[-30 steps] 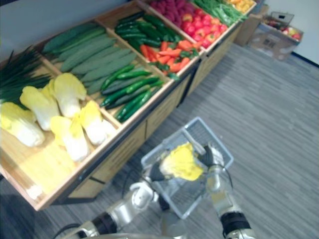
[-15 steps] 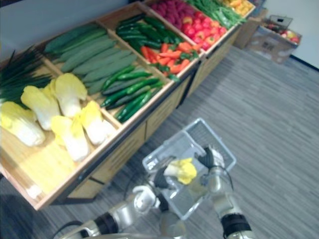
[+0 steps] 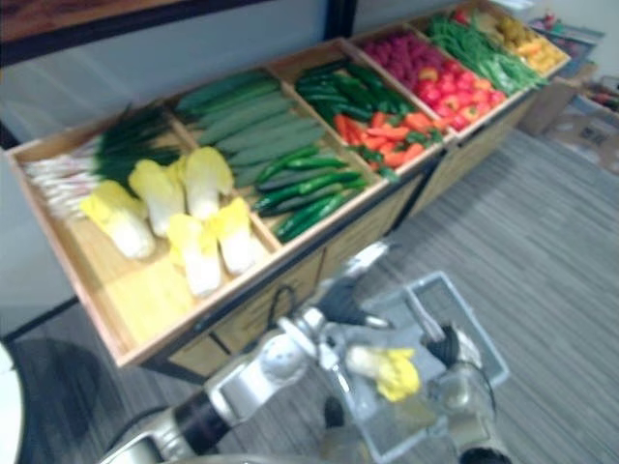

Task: Pick vegetable in the basket

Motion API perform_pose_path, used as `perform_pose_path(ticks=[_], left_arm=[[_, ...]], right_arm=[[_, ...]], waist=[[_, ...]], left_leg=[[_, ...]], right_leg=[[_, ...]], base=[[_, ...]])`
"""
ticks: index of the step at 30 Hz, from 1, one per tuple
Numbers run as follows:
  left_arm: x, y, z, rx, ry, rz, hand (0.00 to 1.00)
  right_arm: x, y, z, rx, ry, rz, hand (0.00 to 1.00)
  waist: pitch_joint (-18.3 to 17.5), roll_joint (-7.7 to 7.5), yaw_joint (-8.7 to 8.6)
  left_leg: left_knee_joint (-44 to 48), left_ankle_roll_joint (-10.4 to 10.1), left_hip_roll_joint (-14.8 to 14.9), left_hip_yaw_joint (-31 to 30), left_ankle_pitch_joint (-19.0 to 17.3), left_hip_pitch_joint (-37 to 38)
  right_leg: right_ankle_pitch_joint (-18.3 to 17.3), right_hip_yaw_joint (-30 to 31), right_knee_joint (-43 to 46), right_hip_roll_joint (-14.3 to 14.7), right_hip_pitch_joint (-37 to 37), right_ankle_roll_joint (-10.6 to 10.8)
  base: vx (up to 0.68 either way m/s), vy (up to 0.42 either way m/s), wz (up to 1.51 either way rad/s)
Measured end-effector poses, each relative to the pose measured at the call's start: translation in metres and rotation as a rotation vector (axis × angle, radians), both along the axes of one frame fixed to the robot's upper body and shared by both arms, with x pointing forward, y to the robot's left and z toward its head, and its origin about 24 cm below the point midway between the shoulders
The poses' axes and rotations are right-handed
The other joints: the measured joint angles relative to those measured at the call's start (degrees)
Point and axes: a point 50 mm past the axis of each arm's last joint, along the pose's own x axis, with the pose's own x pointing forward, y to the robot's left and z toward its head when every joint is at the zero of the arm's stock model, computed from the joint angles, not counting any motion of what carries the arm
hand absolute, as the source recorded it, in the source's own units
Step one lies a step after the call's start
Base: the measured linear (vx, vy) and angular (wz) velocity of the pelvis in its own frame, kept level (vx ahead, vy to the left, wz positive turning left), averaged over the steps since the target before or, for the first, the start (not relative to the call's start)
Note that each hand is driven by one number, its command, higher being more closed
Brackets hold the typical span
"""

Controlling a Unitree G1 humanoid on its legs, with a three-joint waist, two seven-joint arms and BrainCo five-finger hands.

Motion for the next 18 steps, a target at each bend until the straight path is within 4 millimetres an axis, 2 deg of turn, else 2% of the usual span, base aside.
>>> perform_pose_path(ticks=[2, 4, 6, 9, 11, 15, 17, 18], left_arm=[[0.002, 0.026, -0.009, 0.009, 0.038, 0.072, 0.00], [-0.007, 0.055, -0.014, 0.007, 0.059, 0.146, 0.00], [-0.025, 0.110, -0.013, 0.015, 0.033, 0.326, 0.00], [-0.034, 0.145, -0.024, 0.085, 0.043, 0.483, 0.00], [-0.042, 0.156, -0.035, 0.122, 0.079, 0.527, 0.00], [-0.059, 0.173, -0.074, 0.242, 0.220, 0.585, 0.00], [-0.070, 0.189, -0.106, 0.359, 0.329, 0.633, 0.00], [-0.074, 0.194, -0.115, 0.398, 0.361, 0.640, 0.00]], right_arm=[[-0.008, -0.004, -0.007, 0.003, 0.041, -0.007, 1.00], [-0.019, -0.009, -0.015, 0.005, 0.091, -0.027, 1.00], [-0.045, -0.020, -0.028, 0.012, 0.174, -0.100, 1.00], [-0.059, -0.024, -0.034, 0.017, 0.218, -0.128, 1.00], [-0.058, -0.023, -0.034, 0.018, 0.211, -0.124, 1.00], [-0.061, -0.024, -0.035, 0.033, 0.206, -0.133, 1.00], [-0.065, -0.025, -0.037, 0.050, 0.203, -0.154, 1.00], [-0.065, -0.025, -0.037, 0.052, 0.198, -0.153, 1.00]], waist=[[-0.8, 0.20, 1.25], [-1.4, 0.48, 0.89], [-1.7, 0.53, 1.23], [-2.0, 0.44, 2.82], [-2.1, 0.42, 3.02], [-2.5, 0.28, 4.17], [-3.4, 0.39, 4.12], [-3.7, 0.39, 4.17]], left_leg=[[0.0, 0.2, -0.2, -0.2, 0.1, -0.3], [0.0, 0.4, -0.2, -1.5, 0.3, -0.6], [0.0, 0.6, -0.1, -3.4, 0.5, -0.8], [0.0, 1.0, -0.8, -5.2, 0.7, -0.8], [0.0, 1.0, -1.5, -6.2, 0.7, -0.9], [0.0, 1.5, -2.2, -6.7, 0.4, -0.9], [0.0, 1.5, -2.5, -7.9, 0.3, -1.6], [0.0, 1.5, -2.6, -8.1, 0.3, -1.9]], right_leg=[[0.0, -0.2, 0.0, -0.2, -0.1, 0.0], [0.0, -1.5, -0.2, -0.3, 0.6, 0.0], [-0.1, -3.5, -0.9, -0.3, 2.1, 0.0], [-0.2, -5.3, -1.2, -1.1, 3.5, 0.0], [-0.2, -6.4, -1.3, -1.8, 4.2, 0.0], [-0.6, -6.9, -1.9, -2.6, 4.6, -0.1], [-0.8, -7.9, -1.9, -2.8, 4.8, 0.2], [-0.8, -8.2, -1.9, -2.9, 4.7, 0.2]], base=[[-0.02, 0.008, 0.07], [0.01, -0.002, 0.25], [0.03, -0.012, 0.44], [0.00, 0.010, 0.37], [-0.03, 0.032, 0.33], [-0.03, 0.023, 0.08], [0.00, 0.009, 0.22], [0.02, 0.010, 0.22]])
